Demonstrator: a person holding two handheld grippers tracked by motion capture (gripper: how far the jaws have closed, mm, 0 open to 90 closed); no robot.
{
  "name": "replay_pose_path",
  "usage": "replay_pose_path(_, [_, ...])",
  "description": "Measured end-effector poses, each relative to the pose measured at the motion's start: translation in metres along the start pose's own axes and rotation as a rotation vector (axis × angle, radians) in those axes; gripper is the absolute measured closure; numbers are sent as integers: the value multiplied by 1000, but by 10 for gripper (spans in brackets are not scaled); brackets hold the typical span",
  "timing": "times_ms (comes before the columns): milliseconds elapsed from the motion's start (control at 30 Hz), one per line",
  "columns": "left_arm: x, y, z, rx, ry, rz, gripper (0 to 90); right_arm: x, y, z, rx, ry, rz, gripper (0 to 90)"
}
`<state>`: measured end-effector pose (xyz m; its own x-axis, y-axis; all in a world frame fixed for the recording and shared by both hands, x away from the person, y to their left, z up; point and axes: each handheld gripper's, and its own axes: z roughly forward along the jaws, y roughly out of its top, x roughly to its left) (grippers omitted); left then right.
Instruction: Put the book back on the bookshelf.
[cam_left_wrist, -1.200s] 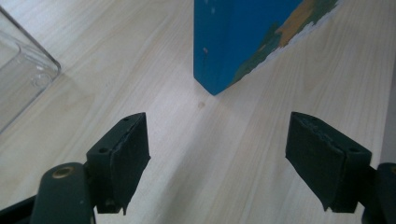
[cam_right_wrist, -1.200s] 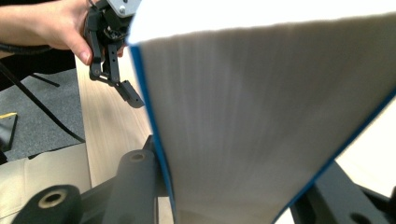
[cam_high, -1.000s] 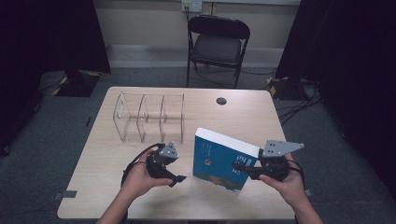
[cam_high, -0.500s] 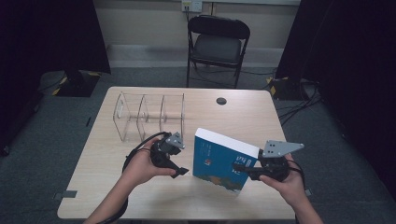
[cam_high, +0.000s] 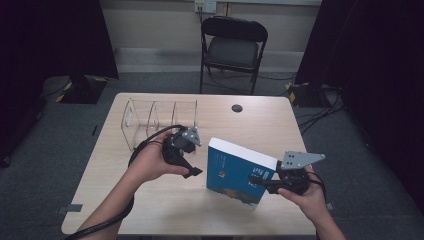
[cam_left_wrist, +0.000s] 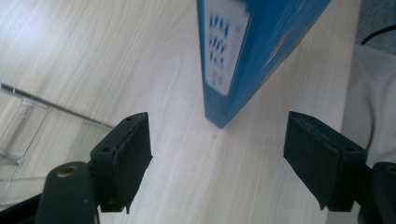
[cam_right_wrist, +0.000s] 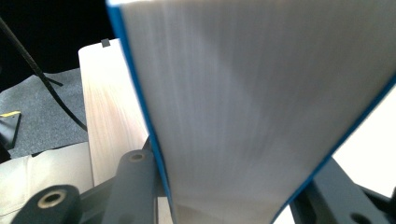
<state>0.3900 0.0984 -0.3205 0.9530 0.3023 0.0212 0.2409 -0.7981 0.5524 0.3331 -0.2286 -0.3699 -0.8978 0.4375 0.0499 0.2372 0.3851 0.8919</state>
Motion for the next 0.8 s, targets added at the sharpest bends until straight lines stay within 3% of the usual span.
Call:
replay_pose_path(267, [0,20,-11,22,6,43,237,1,0,0,2,2,-1,574])
replay_pose_path(533, [-2,46,-22,88,-7,112,232,0,-1,0,0,9,-1,574])
replay_pose_path(800, [-8,71,-22,85,-13,190,229,1,-1,0,-1,8,-3,575])
